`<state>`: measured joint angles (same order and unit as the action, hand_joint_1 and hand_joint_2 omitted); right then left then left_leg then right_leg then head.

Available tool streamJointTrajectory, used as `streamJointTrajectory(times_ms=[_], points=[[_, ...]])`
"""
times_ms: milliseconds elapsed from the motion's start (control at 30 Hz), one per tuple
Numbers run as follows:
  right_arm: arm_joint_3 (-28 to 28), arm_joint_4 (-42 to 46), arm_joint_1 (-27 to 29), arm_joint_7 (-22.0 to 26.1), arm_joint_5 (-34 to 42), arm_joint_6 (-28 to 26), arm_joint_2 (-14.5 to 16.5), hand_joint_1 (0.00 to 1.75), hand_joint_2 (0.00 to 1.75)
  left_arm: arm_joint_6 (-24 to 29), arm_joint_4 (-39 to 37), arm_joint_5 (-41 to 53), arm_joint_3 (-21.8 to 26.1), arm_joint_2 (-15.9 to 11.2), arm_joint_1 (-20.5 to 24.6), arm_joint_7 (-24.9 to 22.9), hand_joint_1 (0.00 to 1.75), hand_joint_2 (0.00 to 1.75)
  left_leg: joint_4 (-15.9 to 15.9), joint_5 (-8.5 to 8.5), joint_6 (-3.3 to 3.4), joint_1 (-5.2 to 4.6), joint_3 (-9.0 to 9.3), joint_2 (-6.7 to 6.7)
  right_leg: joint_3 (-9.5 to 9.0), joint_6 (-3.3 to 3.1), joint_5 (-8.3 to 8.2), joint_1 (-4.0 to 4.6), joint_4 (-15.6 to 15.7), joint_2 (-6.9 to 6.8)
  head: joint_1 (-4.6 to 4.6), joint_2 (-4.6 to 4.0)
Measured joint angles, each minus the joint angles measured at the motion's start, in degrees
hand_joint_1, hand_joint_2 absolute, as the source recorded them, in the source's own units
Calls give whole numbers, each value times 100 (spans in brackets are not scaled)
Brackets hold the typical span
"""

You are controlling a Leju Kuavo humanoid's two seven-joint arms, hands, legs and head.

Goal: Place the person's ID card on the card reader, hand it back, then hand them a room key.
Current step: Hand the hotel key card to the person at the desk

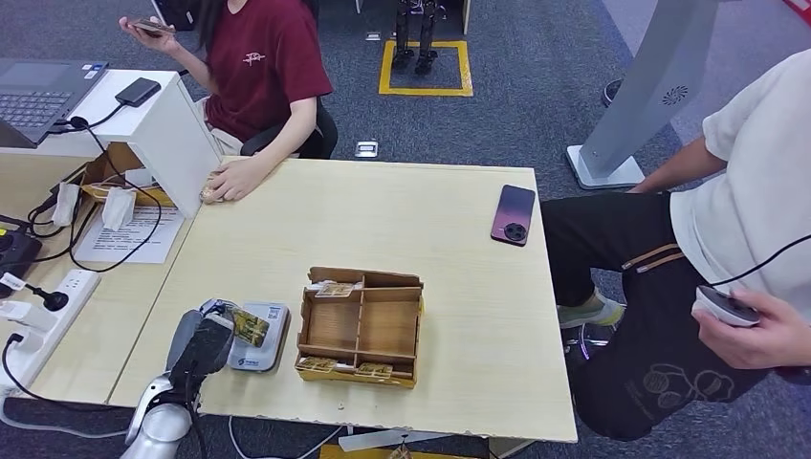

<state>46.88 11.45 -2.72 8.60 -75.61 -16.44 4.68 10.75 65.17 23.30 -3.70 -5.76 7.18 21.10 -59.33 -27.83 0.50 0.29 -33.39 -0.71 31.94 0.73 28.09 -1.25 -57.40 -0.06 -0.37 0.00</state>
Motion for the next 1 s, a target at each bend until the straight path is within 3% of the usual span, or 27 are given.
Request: streamJointTrajectory(times_ms=[167,500,867,1000], points=[[1,0,-2,2,-63,-28,0,0,175,7,383,-638,230,152,60,147,175,175,-1,0,0,0,0,0,1,0,0,0,0,0,0,1],[1,0,-20,-7,-147,-18,0,0,175,256,544,-902,394,261,320,355,175,175,-1,0,-1,1,1,1,1,-3,-2,1,-1,1,-1,1],[-20,0,-58,-33,-374,67,0,0,175,1244,472,-750,549,345,930,788,175,175,-1,2,1,0,1,-1,0,-4,-4,0,-1,0,-1,2],[-69,0,-82,-40,-515,137,1,0,175,2253,284,-8,591,347,1200,1069,175,175,-2,4,0,1,-1,-3,2,-5,-5,1,-2,-2,0,0]])
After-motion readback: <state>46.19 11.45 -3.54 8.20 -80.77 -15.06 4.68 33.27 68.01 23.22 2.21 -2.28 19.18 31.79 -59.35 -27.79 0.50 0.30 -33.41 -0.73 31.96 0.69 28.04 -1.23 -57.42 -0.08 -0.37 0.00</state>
